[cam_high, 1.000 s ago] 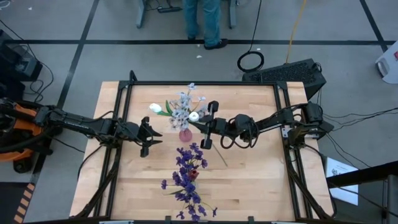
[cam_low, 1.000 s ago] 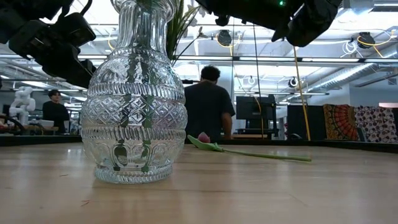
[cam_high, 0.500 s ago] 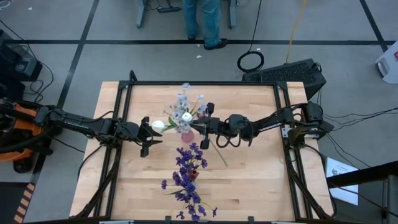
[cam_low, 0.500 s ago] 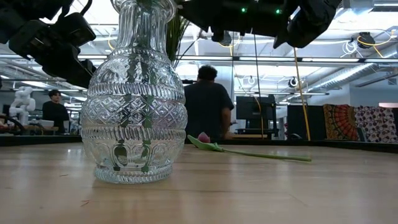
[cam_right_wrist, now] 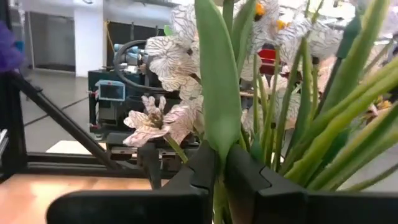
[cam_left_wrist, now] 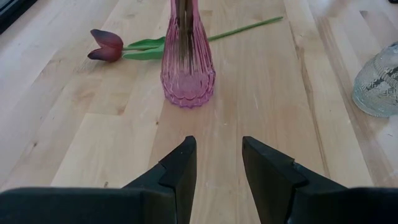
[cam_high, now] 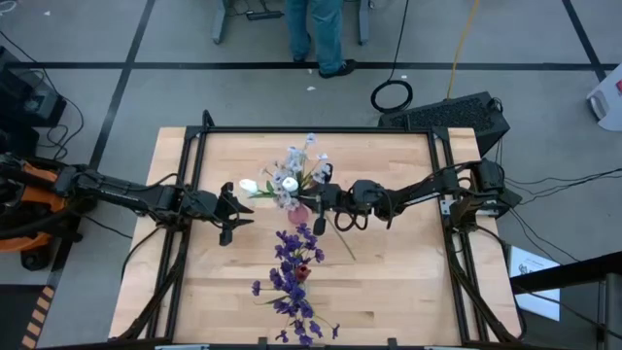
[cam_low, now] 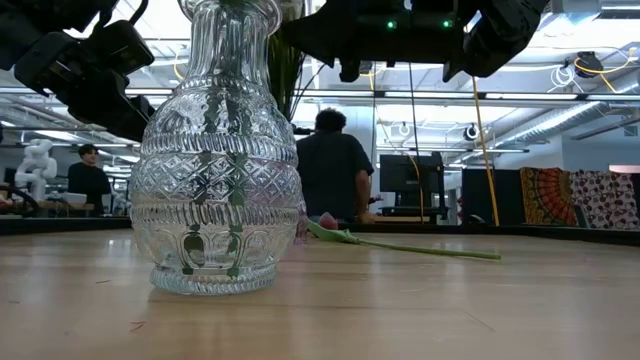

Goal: Sort flowers into vase by color
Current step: Put the white flower into the pink vase

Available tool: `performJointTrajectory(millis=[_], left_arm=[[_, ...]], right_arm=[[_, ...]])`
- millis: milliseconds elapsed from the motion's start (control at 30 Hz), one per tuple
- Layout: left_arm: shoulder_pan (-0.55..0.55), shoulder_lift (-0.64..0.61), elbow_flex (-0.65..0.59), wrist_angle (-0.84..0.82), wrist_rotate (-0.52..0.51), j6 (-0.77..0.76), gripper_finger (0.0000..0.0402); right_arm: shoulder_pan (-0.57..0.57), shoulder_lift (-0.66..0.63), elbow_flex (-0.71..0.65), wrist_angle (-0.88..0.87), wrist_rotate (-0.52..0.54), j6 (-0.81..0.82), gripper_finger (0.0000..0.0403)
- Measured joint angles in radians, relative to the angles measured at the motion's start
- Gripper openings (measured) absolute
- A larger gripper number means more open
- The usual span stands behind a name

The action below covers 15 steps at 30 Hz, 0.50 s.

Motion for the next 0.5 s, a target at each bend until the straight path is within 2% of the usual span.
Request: performJointTrajectory(millis=[167, 267, 500], left_arm=[[0.000, 0.000, 0.000, 0.000, 0.000, 0.000, 0.0136], [0.000, 0.000, 0.000, -0.001, 0.000, 0.000, 0.0136], [0.000, 0.000, 0.000, -0.001, 0.000, -0.002, 0.0136]], right_arm=[[0.001, 0.000, 0.000, 0.000, 0.079, 0.082, 0.0021], [0.000, 0.000, 0.000, 0.000, 0.081, 0.091, 0.0027], [0.001, 0.000, 0.000, -0.003, 0.080, 0.158, 0.0072]])
